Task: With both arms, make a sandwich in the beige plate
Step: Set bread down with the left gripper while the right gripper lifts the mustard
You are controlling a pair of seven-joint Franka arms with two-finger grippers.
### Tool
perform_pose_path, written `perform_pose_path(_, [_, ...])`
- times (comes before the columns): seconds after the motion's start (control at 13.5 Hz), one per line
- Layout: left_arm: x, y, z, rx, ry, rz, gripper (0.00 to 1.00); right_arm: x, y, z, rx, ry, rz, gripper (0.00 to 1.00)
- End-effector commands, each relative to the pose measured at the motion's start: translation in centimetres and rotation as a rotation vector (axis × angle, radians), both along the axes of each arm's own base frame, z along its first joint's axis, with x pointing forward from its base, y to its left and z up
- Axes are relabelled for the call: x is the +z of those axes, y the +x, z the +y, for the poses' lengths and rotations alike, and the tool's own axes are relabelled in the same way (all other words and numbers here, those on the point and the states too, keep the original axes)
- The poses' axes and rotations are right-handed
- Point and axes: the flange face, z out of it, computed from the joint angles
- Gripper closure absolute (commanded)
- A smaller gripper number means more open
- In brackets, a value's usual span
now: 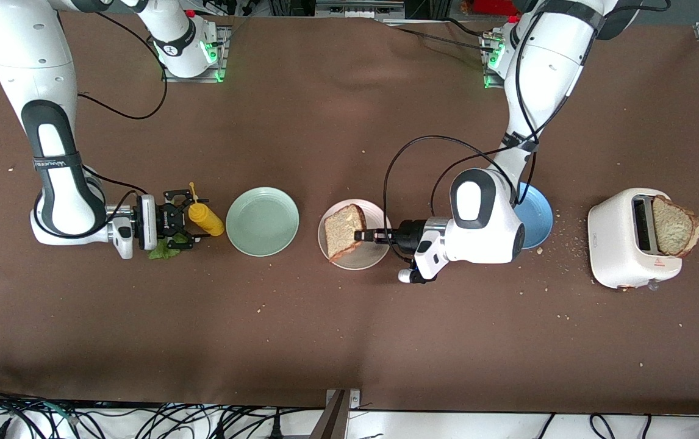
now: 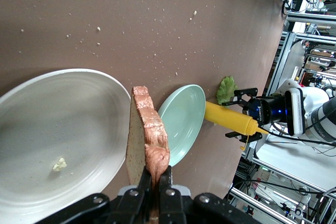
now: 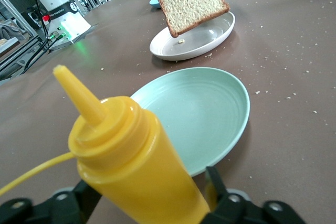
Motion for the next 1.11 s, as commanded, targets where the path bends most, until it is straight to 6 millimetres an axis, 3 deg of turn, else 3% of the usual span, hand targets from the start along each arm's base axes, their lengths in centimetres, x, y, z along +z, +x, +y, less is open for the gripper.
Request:
perform_pose_path(0.0, [0.2, 0.3, 0.0, 0.016, -0.023, -0.005, 1.0, 0.0, 0.5, 0.0, 0.01, 0.018, -0.016, 0.82])
perform_pose_path(0.07, [-0.1, 0.3, 0.0, 0.017, -0.018, -0.002, 1.0, 0.0, 0.5, 0.0, 0.01, 0.017, -0.016, 0.88])
perform_pose_path(0.59, [-2.9, -1.1, -0.1, 0.011, 0.019, 0.037, 1.0, 0.3, 0.6, -0.4, 0.0, 0.012, -0.005, 0.89])
perform_pose_path(0.67, [-3.1, -1.1, 0.0, 0.011, 0.021, 0.038, 0.96, 0.6, 0.9, -0.6, 0.017, -0.003, -0.012, 0.91])
perform_pose_path(0.82, [-3.4, -0.9, 0.5, 0.024, 0.028, 0.046, 0.0, 1.7, 1.3, -1.2, 0.055, -0.019, 0.008, 0.91])
perform_pose_path(1.04, [-3.8, 0.0, 2.8, 0.078, 0.052, 0.083, 0.0, 4.0, 2.4, -1.9, 0.078, -0.061, 0.06, 0.91])
